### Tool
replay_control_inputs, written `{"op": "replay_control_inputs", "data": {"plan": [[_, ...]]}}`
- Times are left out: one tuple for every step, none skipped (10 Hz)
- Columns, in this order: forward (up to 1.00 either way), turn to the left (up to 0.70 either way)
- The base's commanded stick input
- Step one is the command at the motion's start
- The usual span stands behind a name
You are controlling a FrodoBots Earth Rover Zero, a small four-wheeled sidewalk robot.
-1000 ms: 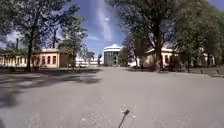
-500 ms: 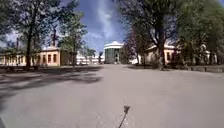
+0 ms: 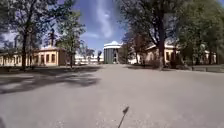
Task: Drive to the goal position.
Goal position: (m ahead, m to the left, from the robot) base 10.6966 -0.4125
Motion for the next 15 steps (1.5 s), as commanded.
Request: {"op": "replay_control_inputs", "data": {"plan": [[0.7, 0.06], [0.7, 0.06], [0.7, 0.06], [0.7, 0.06], [0.7, 0.06], [0.7, 0.06], [0.7, 0.06], [0.7, 0.06], [0.7, 0.06], [0.7, 0.06], [0.7, 0.06], [0.7, 0.26], [0.7, 0.28], [0.7, 0.06], [0.7, 0.06]]}}
